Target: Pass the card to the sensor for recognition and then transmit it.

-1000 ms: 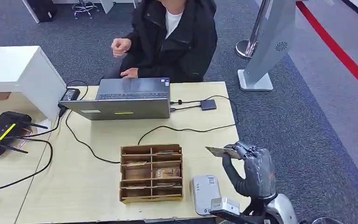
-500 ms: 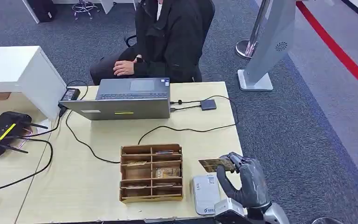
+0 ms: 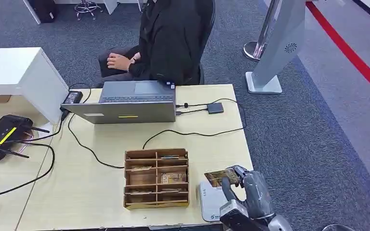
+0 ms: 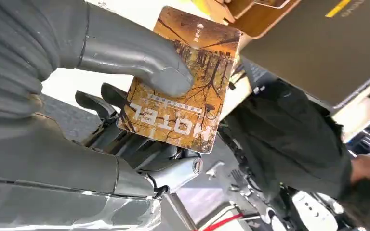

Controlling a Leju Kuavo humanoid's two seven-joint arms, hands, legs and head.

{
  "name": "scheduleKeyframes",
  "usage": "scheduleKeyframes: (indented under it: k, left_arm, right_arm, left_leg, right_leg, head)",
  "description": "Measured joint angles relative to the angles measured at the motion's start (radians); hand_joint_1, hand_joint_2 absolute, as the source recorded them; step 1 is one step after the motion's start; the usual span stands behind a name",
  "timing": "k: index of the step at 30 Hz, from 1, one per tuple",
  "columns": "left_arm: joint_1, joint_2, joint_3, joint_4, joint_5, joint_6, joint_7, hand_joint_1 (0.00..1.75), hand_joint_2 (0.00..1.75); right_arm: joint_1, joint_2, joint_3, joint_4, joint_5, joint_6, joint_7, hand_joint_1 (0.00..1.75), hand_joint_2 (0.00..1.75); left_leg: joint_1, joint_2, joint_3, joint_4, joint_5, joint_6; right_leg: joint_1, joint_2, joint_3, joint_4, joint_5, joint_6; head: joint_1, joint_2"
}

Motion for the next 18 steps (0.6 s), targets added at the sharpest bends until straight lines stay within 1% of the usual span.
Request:
scheduleKeyframes:
  k: [7, 18]
  left_arm:
    - [0.000, -0.003, 0.008, 0.000, -0.003, 0.003, 0.000, 0.00, 0.00]
    - [0.000, -0.009, 0.022, 0.000, -0.005, 0.006, -0.003, 0.00, 0.00]
  right_arm:
    - [-0.005, 0.000, 0.006, 0.032, -0.015, 0.000, 0.011, 1.75, 1.75]
    - [-0.009, 0.000, 0.030, 0.069, -0.037, 0.012, 0.047, 1.75, 1.75]
  left_leg:
    - [0.000, 0.000, 0.000, 0.000, 0.000, 0.000]
    - [0.000, 0.000, 0.000, 0.000, 0.000, 0.000]
  right_leg:
    - [0.000, 0.000, 0.000, 0.000, 0.000, 0.000]
    - [0.000, 0.000, 0.000, 0.000, 0.000, 0.000]
  head:
    - [0.000, 0.000]
    - [0.000, 0.000]
